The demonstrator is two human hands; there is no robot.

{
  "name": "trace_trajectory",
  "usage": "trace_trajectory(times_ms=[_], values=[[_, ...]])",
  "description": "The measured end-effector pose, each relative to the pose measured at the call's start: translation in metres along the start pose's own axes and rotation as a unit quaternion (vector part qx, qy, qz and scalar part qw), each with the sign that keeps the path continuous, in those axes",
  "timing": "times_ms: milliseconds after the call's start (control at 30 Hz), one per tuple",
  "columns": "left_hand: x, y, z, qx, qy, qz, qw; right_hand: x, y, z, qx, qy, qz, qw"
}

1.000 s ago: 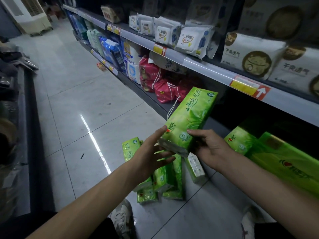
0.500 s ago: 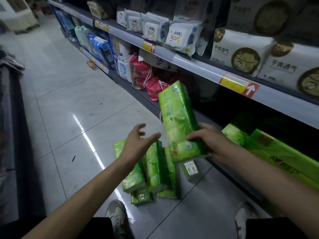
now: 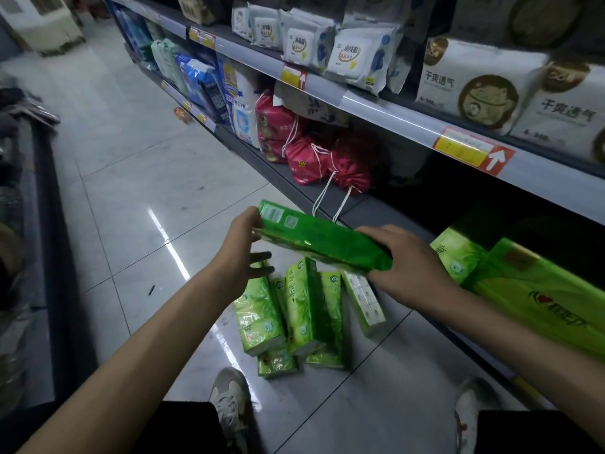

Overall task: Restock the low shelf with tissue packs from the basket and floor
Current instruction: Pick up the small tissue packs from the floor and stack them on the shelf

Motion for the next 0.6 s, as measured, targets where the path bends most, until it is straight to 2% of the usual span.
trace_trajectory(times_ms=[67, 167, 233, 300, 367, 433, 500, 567, 600], values=[[0.001, 0.003, -0.008, 0.068, 0.089, -0.006, 0.994, 0.010, 0.004, -0.012, 0.092, 0.103, 0.089, 0.986], [0.000, 0.008, -0.014, 0.105, 0.120, -0.025, 0.987, 0.021, 0.011, -0.024, 0.191, 0.228, 0.203, 0.933], [0.005, 0.006, -0.013, 0.088, 0.120, -0.017, 0.989, 0.021, 0.013, -0.027, 0.214, 0.276, 0.228, 0.909], [0.010, 0.001, -0.009, 0.065, 0.127, -0.018, 0.990, 0.016, 0.010, -0.023, 0.205, 0.293, 0.200, 0.912], [0.014, -0.001, -0.003, 0.037, 0.122, -0.022, 0.992, 0.011, 0.008, -0.012, 0.136, 0.260, 0.141, 0.946], [0.017, -0.002, 0.002, 0.000, 0.101, -0.022, 0.995, 0.008, 0.005, 0.004, 0.011, 0.185, 0.080, 0.979], [0.019, -0.001, 0.003, -0.021, 0.081, -0.022, 0.996, 0.002, 0.005, 0.018, -0.123, 0.067, 0.013, 0.990], [0.021, -0.002, -0.002, -0.018, 0.085, -0.016, 0.996, -0.012, 0.010, 0.034, -0.254, -0.102, -0.056, 0.960], [0.023, -0.003, -0.005, -0.009, 0.095, -0.009, 0.995, -0.024, 0.015, 0.037, -0.316, -0.202, -0.097, 0.922]])
Point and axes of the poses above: each hand's wrist, its own y-axis away from the middle knuckle, its own x-axis out of the back of the hand, z = x × y, the point moved 7 cm from there along -y, towards the middle knuckle, and after that the axes turned 15 degrees about y, right-handed, at the moved point
